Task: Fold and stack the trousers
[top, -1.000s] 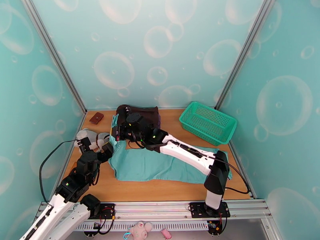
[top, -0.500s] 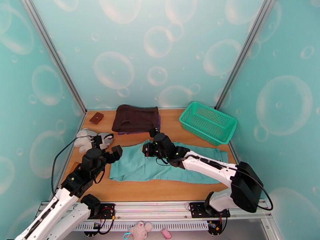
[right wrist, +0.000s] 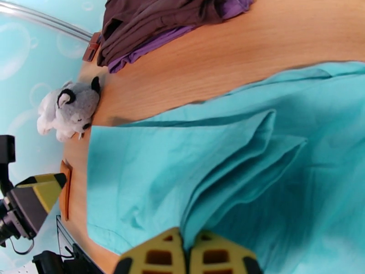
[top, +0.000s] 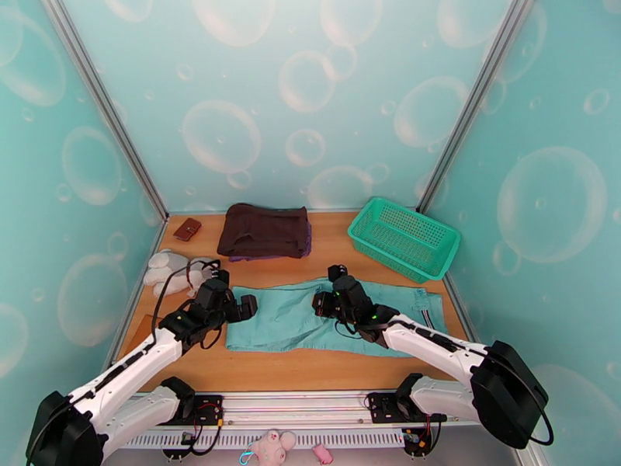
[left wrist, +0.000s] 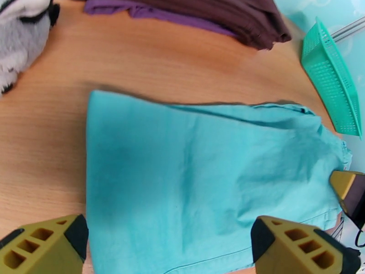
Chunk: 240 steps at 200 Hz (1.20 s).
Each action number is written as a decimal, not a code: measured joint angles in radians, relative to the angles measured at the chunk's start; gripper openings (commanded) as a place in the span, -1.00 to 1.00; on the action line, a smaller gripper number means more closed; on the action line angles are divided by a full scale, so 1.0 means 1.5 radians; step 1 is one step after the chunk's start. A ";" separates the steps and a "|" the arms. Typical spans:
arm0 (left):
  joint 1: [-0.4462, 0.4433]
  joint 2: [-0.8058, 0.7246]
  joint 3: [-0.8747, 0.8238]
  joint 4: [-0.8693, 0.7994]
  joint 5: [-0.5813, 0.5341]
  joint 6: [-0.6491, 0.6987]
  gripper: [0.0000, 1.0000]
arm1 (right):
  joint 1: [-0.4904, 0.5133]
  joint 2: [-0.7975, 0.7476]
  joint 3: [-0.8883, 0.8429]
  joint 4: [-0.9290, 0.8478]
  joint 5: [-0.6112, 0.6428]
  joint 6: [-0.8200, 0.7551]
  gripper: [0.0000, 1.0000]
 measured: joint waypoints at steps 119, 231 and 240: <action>0.004 0.126 -0.058 0.046 -0.013 -0.023 -0.48 | 0.005 -0.068 -0.108 -0.067 0.122 0.021 0.62; 0.078 0.081 -0.030 -0.002 -0.064 -0.049 -1.00 | -0.401 -0.274 -0.219 -0.228 0.054 0.060 0.99; 0.077 0.071 -0.008 -0.026 -0.064 -0.048 -1.00 | -0.413 -0.264 -0.215 -0.230 0.053 0.055 0.99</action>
